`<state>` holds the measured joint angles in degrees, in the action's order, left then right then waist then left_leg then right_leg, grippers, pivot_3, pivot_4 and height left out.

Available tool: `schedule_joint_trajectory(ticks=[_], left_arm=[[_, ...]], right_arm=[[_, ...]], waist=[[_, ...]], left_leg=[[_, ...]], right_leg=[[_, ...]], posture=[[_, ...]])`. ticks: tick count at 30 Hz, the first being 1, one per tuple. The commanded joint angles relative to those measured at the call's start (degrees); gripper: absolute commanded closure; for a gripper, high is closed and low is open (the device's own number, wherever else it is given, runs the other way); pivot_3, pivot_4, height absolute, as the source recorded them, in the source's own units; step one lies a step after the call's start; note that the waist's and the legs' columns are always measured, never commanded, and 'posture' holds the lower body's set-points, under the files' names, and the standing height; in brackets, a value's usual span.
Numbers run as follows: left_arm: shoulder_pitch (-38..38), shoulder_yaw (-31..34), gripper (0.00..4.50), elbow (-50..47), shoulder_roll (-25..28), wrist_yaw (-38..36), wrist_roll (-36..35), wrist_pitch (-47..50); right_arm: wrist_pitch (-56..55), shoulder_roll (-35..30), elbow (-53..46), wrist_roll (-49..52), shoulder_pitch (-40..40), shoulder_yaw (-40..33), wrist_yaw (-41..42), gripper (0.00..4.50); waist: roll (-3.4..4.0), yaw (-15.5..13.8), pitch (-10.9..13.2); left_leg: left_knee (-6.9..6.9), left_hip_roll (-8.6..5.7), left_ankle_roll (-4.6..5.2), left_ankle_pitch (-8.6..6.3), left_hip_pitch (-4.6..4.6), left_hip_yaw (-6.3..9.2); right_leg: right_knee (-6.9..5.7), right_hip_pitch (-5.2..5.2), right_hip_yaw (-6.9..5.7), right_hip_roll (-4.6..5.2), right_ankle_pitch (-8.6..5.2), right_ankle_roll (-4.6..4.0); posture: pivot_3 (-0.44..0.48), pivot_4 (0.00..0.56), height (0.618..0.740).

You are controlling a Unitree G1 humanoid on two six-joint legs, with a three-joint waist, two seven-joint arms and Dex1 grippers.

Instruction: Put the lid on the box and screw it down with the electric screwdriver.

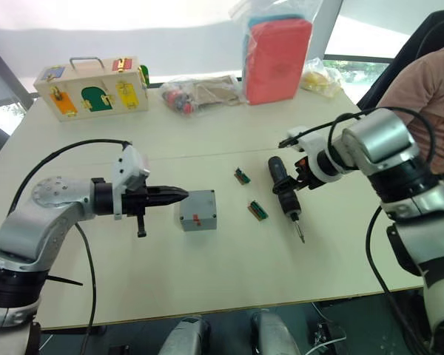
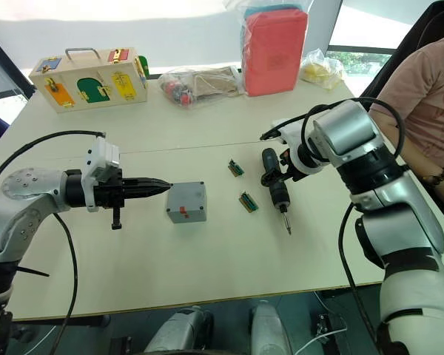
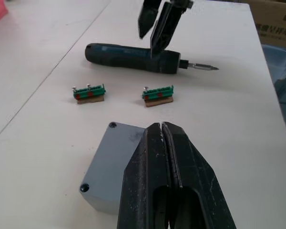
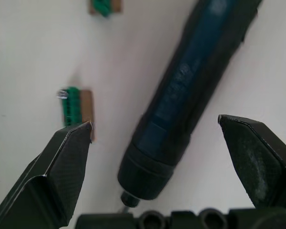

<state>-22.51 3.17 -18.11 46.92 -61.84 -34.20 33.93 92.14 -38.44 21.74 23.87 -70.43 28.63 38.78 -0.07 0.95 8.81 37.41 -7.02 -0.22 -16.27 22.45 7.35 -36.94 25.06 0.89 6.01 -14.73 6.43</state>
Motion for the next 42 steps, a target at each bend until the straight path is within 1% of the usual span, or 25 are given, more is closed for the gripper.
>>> schedule_joint_trajectory(ticks=[1,7,15,17,18,21,24,25,28,31,33,34,36,37,38,40,42], left_arm=[[0.35,0.92,4.5,-1.24,-0.47,0.98,0.49,-1.77],[2.67,2.33,4.5,-3.95,-0.31,1.78,-0.13,-2.36],[3.04,3.39,4.5,-5.41,0.38,1.09,-1.3,-2.57],[2.7,3.21,4.5,-5.45,0.53,0.99,-0.81,-3.09],[2.55,3.16,4.5,-5.39,0.56,1.01,-0.81,-3.18],[2.37,2.95,4.5,-5.34,0.59,1.1,-0.75,-3.35],[1.87,2.88,4.5,-4.8,0.58,1.29,-0.34,-3.65],[1.56,3.11,4.5,-4.27,0.53,1.55,-0.22,-3.69],[1.06,3.4,4.5,-3.14,0.57,1.84,0.15,-3.91],[0.89,3.43,4.5,-1.99,0.99,1.76,0.51,-4.34],[0.81,3.26,4.5,-1.1,1.3,1.38,0.76,-4.68],[0.86,2.98,4.5,-0.48,1.57,0.95,1.17,-5.03],[1.07,2.2,4.5,0.66,2.1,0.03,2.39,-6.12],[1.16,1.69,4.5,1.48,2.37,-0.56,3.32,-6.97],[1.21,1.21,4.5,2.27,2.56,-1.05,4.18,-7.87],[0.77,0.32,4.5,4.24,2.41,-1.68,5.6,-9.34],[0.04,-0.48,4.5,6.03,1.77,-2.08,6.43,-10.2]], right_arm=[[0.36,2.83,6.57,-1.3,-3.0,-0.47,-3.39,0.04],[0.36,7.07,15.67,-4.49,-2.17,-1.01,-8.32,0.04],[-0.66,9.3,16.48,-7.08,-1.46,1.03,-8.31,0.04],[-1.44,9.79,16.52,-7.58,-0.73,1.43,-8.25,0.45],[-1.69,9.98,16.58,-7.87,-0.49,1.55,-8.2,0.59],[-2.13,10.19,16.9,-8.66,-0.39,1.56,-7.83,1.63],[-3.49,10.33,17.64,-9.62,-1.14,0.96,-7.53,2.49],[-3.83,10.25,17.93,-9.99,-1.49,0.31,-7.72,2.6],[-4.17,9.97,18.38,-10.9,-2.15,-0.97,-7.88,2.65],[-5.65,8.67,15.92,-12.3,-4.11,-4.51,-9.9,2.67],[-9.43,8.52,13.07,-13.31,-5.51,-8.48,-12.32,2.67],[-9.01,8.53,11.53,-12.54,-6.55,-9.83,-11.67,2.67],[-12.14,7.82,6.07,-11.56,-6.59,-10.56,-9.33,2.67],[-10.76,8.18,4.18,-9.97,-6.9,-12.14,-8.26,2.67],[-11.03,9.11,2.51,-9.26,-6.73,-15.0,-8.85,2.67],[-16.96,12.21,-2.1,-7.7,-5.32,-22.11,-10.97,2.67],[-20.42,15.67,-6.23,-5.53,-3.83,-28.14,-12.27,2.67]], waist=[[0.0,0.02,0.0],[0.0,-0.01,0.0],[-0.04,-0.02,-0.02],[-0.06,-0.02,-0.04],[-0.05,0.0,-0.04],[-0.06,0.04,-0.04],[-0.06,0.16,-0.04],[-0.07,0.19,-0.05],[-0.07,0.16,-0.05],[-0.06,0.13,-0.04],[0.03,0.09,0.01],[0.05,0.1,0.03],[0.12,0.18,0.07],[0.12,0.36,0.07],[0.12,0.48,0.07],[0.12,0.96,0.07],[0.12,1.49,0.07]], left_leg=[[-0.02,0.0,0.0,0.0,0.0,-0.01],[-0.02,-0.01,-0.02,0.01,0.04,-0.03],[0.03,0.0,-0.07,0.04,0.04,-0.04],[0.04,0.0,-0.07,0.04,0.03,-0.04],[0.04,0.0,-0.07,0.04,0.02,-0.04],[0.03,0.0,-0.07,0.04,0.02,-0.04],[0.02,0.01,-0.07,0.04,0.01,-0.04],[0.02,0.01,-0.07,0.05,0.01,-0.04],[0.04,0.02,-0.08,0.05,-0.01,-0.04],[0.05,0.02,-0.08,0.05,-0.02,-0.04],[0.03,0.0,-0.09,0.05,0.05,-0.05],[0.01,0.0,-0.09,0.06,0.11,-0.06],[-0.05,0.01,-0.12,0.08,0.24,-0.07],[-0.05,0.02,-0.14,0.09,0.34,-0.07],[-0.05,0.03,-0.15,0.09,0.41,-0.06],[-0.1,0.03,-0.15,0.1,0.4,-0.06],[-0.09,0.03,-0.17,0.11,0.4,-0.05]], right_leg=[[0.0,0.02,0.01,-0.01,0.0,0.0],[-0.05,0.09,0.03,-0.02,0.01,0.0],[-0.11,0.08,0.05,-0.08,0.04,-0.05],[-0.11,0.07,0.05,-0.09,0.04,-0.05],[-0.11,0.06,0.05,-0.09,0.04,-0.05],[-0.11,0.07,0.05,-0.1,0.04,-0.05],[-0.12,0.07,0.05,-0.1,0.04,-0.05],[-0.11,0.08,0.05,-0.1,0.04,-0.05],[-0.12,0.04,0.05,-0.11,0.05,-0.06],[-0.12,0.04,0.05,-0.11,0.07,-0.08],[-0.14,0.14,0.05,-0.1,0.06,-0.08],[-0.15,0.23,0.07,-0.1,0.06,-0.08],[-0.17,0.4,0.07,-0.11,0.06,-0.08],[-0.17,0.5,0.07,-0.11,0.06,-0.08],[-0.17,0.59,0.08,-0.12,0.07,-0.08],[-0.17,0.62,0.08,-0.14,0.07,-0.07],[-0.18,0.62,0.11,-0.14,0.07,-0.08]], posture=[[0.0,0.15,0.74],[0.0,0.15,0.74],[0.0,0.15,0.74],[0.0,0.15,0.74],[0.0,0.15,0.74],[0.0,0.15,0.74],[0.0,0.15,0.74],[0.0,0.15,0.74],[0.0,0.15,0.74],[0.0,0.15,0.74],[0.0,0.15,0.74],[0.0,0.15,0.74],[0.0,0.15,0.74],[0.0,0.15,0.74],[0.0,0.15,0.74],[0.0,0.15,0.74],[0.0,0.15,0.74]])
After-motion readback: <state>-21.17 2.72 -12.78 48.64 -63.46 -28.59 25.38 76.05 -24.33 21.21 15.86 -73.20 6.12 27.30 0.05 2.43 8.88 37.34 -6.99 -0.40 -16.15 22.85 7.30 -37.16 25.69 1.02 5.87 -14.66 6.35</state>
